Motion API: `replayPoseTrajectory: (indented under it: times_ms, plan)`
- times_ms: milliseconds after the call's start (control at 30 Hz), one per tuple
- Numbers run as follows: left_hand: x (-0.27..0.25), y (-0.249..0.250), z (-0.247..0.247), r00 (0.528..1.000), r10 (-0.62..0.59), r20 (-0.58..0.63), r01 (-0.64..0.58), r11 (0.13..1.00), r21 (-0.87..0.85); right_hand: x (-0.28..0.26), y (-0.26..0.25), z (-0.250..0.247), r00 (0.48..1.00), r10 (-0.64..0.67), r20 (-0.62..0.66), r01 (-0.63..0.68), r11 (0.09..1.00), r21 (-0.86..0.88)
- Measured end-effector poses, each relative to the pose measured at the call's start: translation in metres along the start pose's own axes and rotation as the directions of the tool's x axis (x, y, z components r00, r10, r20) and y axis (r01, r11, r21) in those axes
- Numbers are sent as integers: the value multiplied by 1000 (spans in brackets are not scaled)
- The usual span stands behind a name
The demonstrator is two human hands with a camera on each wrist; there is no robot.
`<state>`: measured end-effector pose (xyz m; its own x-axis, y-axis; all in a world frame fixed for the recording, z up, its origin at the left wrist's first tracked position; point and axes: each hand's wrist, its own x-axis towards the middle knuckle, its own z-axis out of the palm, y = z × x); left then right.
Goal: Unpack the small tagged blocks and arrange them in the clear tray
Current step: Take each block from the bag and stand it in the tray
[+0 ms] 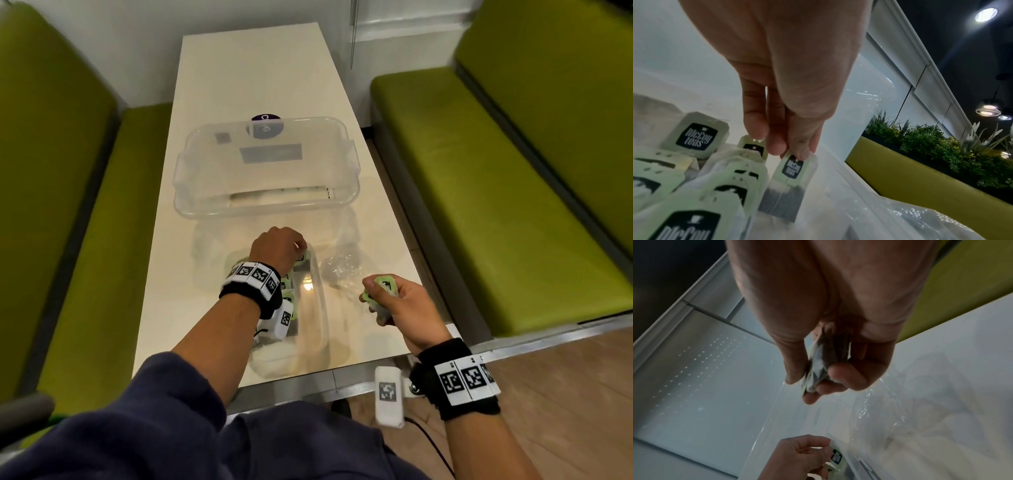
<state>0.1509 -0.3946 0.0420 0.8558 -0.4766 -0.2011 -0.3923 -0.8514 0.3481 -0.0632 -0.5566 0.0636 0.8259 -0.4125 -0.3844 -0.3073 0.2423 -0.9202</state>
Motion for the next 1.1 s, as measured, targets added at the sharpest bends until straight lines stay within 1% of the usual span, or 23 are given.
replayPoseTrajectory:
  times_ms: [267, 467, 567, 667, 800, 867, 933, 1000, 1033, 1100]
  plan:
    - [3, -9, 8, 1000, 7, 9, -7, 999, -43, 1, -4, 6, 998, 49, 25, -48, 999, -4]
    - [2, -11, 13, 999, 14, -30, -14, 1000, 3, 4, -8, 12, 996, 69, 47, -70, 997, 14]
    - [0, -14, 11, 999, 11, -47, -11, 1000, -3, 3, -9, 14, 990, 101, 99, -105, 994, 32]
    - [-3, -15, 4, 998, 27, -61, -27, 1000, 14, 3, -10, 17, 978, 115, 172, -118, 993, 5]
    - [-11, -13, -14, 995, 25, -92, -31, 998, -60, 2, -11, 24, 977, 84, 197, -84, 996, -10]
    - [-20, -7, -27, 994, 57, -90, -69, 990, -127, 2, -11, 27, 978, 65, 196, -68, 998, 12]
    - [-30, 2, -39, 992, 113, -54, -123, 960, -250, 2, -11, 28, 982, 50, 184, -55, 998, 21]
    - [-42, 9, -49, 983, 178, 39, -147, 900, -410, 2, -12, 31, 984, 37, 176, -42, 999, 26]
    - [-47, 12, -54, 971, 213, 112, -134, 866, -482, 2, -13, 33, 984, 28, 175, -34, 999, 30]
    - [-55, 17, -59, 917, 293, 271, -91, 815, -573, 2, -14, 35, 985, 8, 172, -14, 999, 37]
